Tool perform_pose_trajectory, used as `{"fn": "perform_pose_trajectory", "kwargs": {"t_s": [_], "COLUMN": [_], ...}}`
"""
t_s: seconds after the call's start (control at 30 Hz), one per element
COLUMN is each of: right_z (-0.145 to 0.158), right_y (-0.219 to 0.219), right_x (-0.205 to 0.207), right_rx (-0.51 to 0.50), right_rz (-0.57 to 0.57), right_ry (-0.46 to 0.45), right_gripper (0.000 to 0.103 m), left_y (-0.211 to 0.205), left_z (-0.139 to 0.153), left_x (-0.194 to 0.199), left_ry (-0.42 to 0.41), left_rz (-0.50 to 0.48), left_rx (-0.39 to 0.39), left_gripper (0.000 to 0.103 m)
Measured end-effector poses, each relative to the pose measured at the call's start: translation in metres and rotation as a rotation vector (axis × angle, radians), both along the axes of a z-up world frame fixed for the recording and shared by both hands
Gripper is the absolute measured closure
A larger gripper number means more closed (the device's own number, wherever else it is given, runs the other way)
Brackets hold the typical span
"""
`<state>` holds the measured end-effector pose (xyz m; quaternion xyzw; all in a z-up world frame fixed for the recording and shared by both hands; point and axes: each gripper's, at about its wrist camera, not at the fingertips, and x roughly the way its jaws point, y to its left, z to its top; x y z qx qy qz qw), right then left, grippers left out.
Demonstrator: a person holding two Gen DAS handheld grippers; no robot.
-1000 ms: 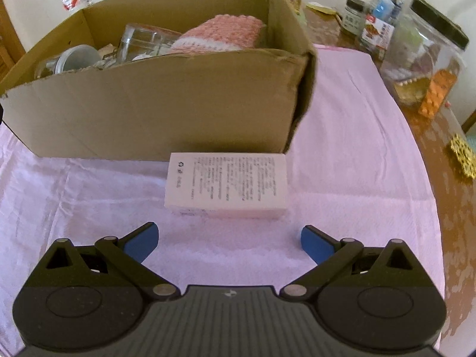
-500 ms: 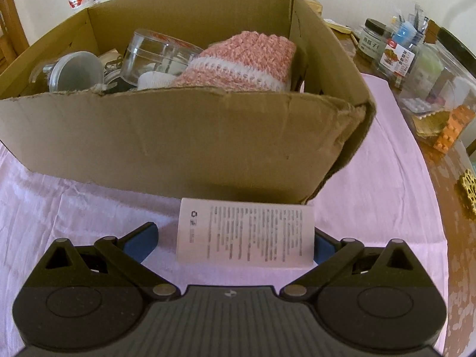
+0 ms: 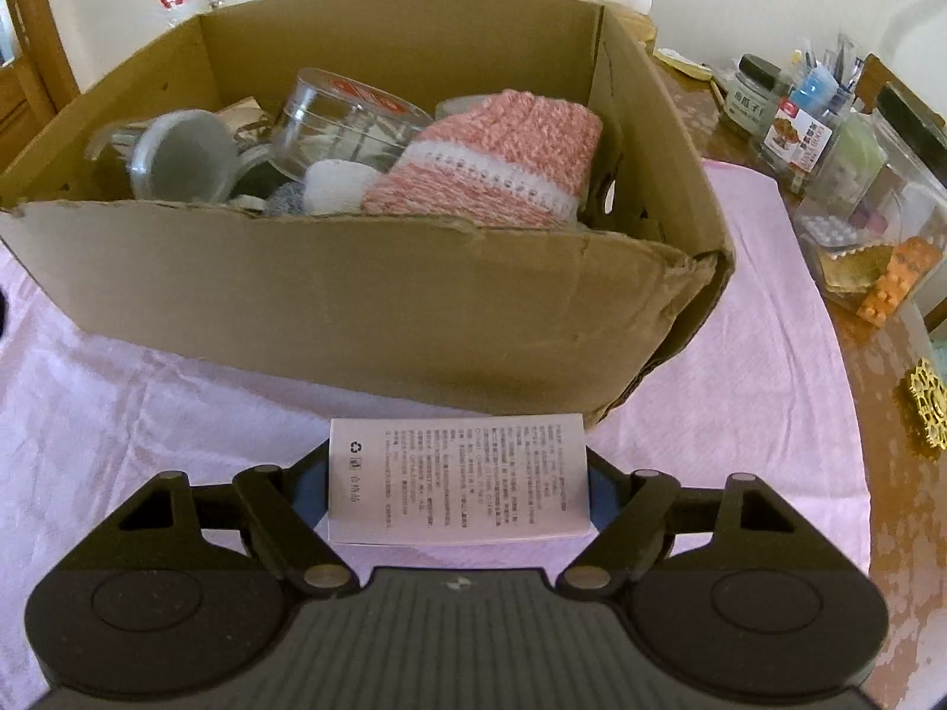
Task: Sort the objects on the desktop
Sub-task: 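Carry the white printed box into the cardboard box and open the right gripper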
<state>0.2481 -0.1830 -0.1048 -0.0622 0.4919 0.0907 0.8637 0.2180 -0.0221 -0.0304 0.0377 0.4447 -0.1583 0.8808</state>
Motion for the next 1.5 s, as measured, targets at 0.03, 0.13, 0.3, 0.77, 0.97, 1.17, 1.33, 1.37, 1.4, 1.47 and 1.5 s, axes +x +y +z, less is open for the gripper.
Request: {"fn": "perform_pose_trajectory", "kwargs": {"t_s": [0.03,0.13,0.3,0.77,0.97,1.17,1.33,1.37,1.4,1.47,1.5], "right_z": [0.004,0.016,0.041,0.122,0.134,0.141,0.141,0.142,0.142,0.144,0.145], "right_y": [0.000,0.001,-0.005,-0.005,0.010,0.031,0.042,0.043,0.043,0.042,0.042], "right_x": [-0.002,-0.008,-0.013,-0.026,0.006,0.026,0.037,0.039,0.040,0.040,0.039], "right_rx": [0.004,0.014,0.025,0.008,0.018,0.041,0.058,0.065,0.071,0.079,0.082], "right_rz": [0.006,0.025,0.072,0.196,0.249,0.300,0.318,0.315,0.310,0.297,0.295], "right_ry": [-0.001,-0.005,-0.002,-0.145,-0.206,-0.233,-0.229,-0.225,-0.224,-0.231,-0.230], "right_gripper": [0.019,0.019,0.019,0.019,0.019,0.019,0.015,0.012,0.005,0.000,0.000], "left_y": [0.000,0.000,0.002,0.009,0.020,0.030,0.035,0.036,0.036,0.036,0.035], "left_z": [0.000,0.000,0.003,0.009,0.012,0.013,0.015,0.015,0.014,0.015,0.015], "left_x": [0.000,-0.002,-0.003,-0.006,-0.009,-0.009,-0.009,-0.009,-0.008,-0.008,-0.008], "left_ry": [-0.003,-0.013,-0.036,-0.112,-0.123,-0.115,-0.112,-0.110,-0.109,-0.108,-0.108], "left_rz": [0.001,-0.002,0.004,0.036,0.068,0.104,0.133,0.136,0.138,0.141,0.143], "left_rx": [0.002,0.010,0.011,0.088,0.099,0.109,0.106,0.106,0.107,0.110,0.110], "left_gripper": [0.008,0.008,0.007,0.007,0.007,0.007,0.007,0.007,0.007,0.007,0.007]}}
